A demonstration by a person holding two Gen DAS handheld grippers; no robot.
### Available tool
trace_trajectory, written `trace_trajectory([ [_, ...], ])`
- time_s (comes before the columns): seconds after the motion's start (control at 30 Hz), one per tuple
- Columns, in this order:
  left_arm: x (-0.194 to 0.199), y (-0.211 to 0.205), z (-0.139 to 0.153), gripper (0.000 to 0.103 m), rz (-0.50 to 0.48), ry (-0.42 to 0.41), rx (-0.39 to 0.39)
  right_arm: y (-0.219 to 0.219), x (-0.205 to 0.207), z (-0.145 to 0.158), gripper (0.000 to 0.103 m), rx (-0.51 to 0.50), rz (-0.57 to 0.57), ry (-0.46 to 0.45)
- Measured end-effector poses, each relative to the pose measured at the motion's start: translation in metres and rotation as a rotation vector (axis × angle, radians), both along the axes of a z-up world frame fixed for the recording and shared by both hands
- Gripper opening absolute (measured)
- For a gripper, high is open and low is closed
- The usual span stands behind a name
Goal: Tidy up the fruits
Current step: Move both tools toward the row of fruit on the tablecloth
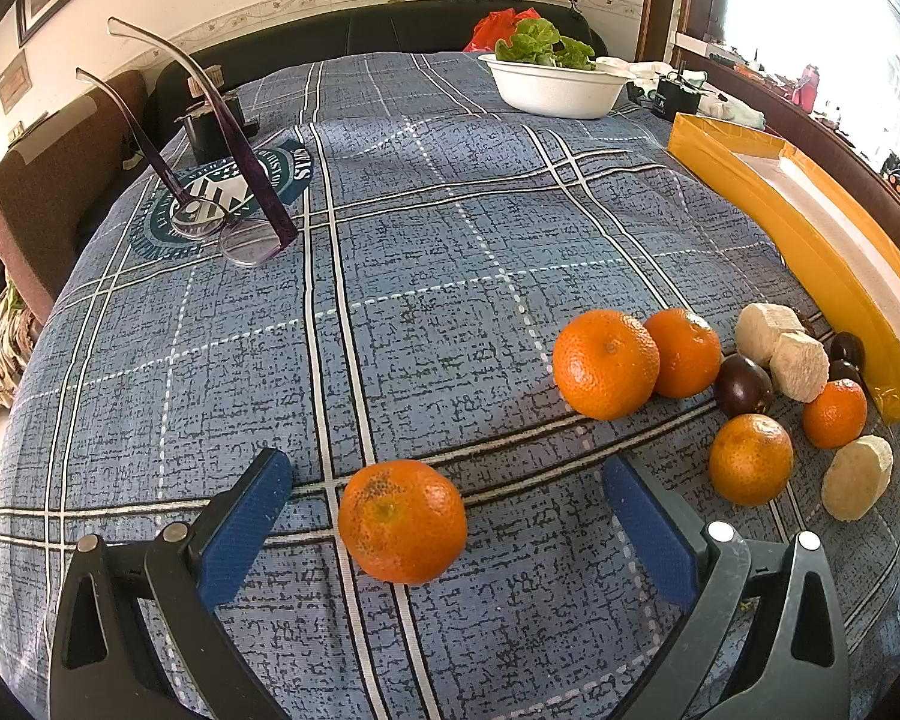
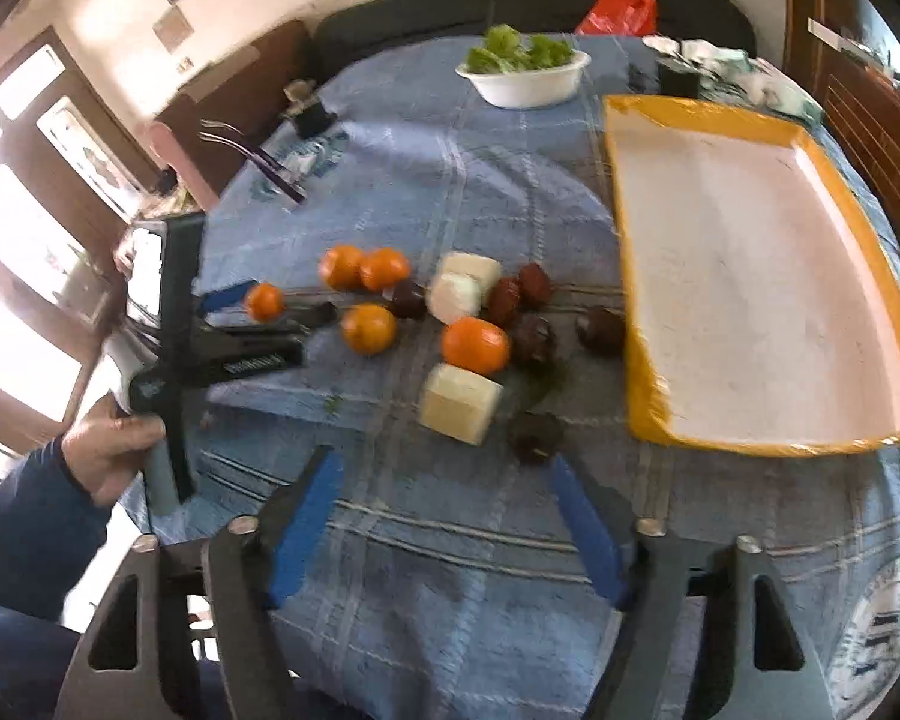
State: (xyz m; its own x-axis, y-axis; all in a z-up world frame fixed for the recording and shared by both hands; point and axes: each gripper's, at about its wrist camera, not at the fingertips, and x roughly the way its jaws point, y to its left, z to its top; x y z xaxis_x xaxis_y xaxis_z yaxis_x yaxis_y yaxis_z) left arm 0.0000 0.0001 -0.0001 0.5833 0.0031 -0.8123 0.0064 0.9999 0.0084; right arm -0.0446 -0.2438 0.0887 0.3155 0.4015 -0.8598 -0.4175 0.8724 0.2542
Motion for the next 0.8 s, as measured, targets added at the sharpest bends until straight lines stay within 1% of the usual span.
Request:
trace_trajectory([
  [0.1, 0.000, 0.000, 0.000, 0.103, 0.001, 0.001, 0.002, -0.006, 0.002, -0.004, 0.062, -0.010, 0.004, 0.019],
  [0.17, 0.000, 0.000, 0.000, 0.103, -0.002, 0.006, 0.001, -0.006, 0.008, -0.008, 0.057, -0.012, 0.006, 0.041],
  [0.2, 0.000, 0.000, 0.001, 0.103, 0.002, 0.015, 0.008, -0.005, 0.010, -0.009, 0.053, -0.010, 0.007, 0.050],
  [0.23, -0.001, 0.000, 0.003, 0.103, 0.030, 0.025, 0.026, -0.004, 0.013, -0.010, 0.047, -0.012, 0.005, 0.056],
  [0.27, -0.005, 0.001, 0.007, 0.103, 0.086, 0.026, 0.068, -0.002, 0.015, -0.012, 0.043, -0.014, 0.006, 0.062],
  [0.3, -0.011, 0.000, 0.009, 0.103, 0.115, 0.020, 0.090, -0.001, 0.017, -0.012, 0.039, -0.004, 0.006, 0.069],
  [0.33, -0.017, 0.002, 0.014, 0.102, 0.138, 0.018, 0.092, 0.000, 0.020, -0.012, 0.039, 0.014, 0.006, 0.079],
  [0.37, -0.024, 0.004, 0.021, 0.096, 0.143, 0.014, 0.063, 0.001, 0.022, -0.013, 0.039, 0.025, 0.003, 0.088],
  [0.4, -0.032, 0.007, 0.028, 0.094, 0.148, -0.003, 0.033, 0.003, 0.025, -0.015, 0.039, 0.029, -0.002, 0.095],
  [0.47, -0.047, 0.011, 0.044, 0.088, 0.173, -0.033, 0.029, 0.008, 0.032, -0.019, 0.039, 0.031, -0.018, 0.104],
  [0.5, -0.054, 0.014, 0.051, 0.087, 0.173, -0.043, 0.010, 0.012, 0.036, -0.022, 0.039, 0.037, -0.020, 0.115],
  [0.53, -0.061, 0.017, 0.057, 0.086, 0.175, -0.052, -0.012, 0.016, 0.037, -0.023, 0.039, 0.035, -0.019, 0.118],
  [0.67, -0.083, 0.019, 0.070, 0.086, 0.161, -0.067, -0.025, 0.036, 0.043, -0.031, 0.038, -0.014, -0.010, 0.106],
  [0.73, -0.089, 0.017, 0.073, 0.086, 0.152, -0.063, -0.035, 0.045, 0.043, -0.031, 0.036, -0.063, -0.014, 0.069],
  [0.77, -0.093, 0.016, 0.073, 0.086, 0.149, -0.063, -0.039, 0.049, 0.044, -0.030, 0.034, -0.084, -0.008, 0.055],
  [0.8, -0.094, 0.015, 0.075, 0.086, 0.142, -0.065, -0.044, 0.053, 0.044, -0.030, 0.027, -0.108, -0.007, 0.047],
])
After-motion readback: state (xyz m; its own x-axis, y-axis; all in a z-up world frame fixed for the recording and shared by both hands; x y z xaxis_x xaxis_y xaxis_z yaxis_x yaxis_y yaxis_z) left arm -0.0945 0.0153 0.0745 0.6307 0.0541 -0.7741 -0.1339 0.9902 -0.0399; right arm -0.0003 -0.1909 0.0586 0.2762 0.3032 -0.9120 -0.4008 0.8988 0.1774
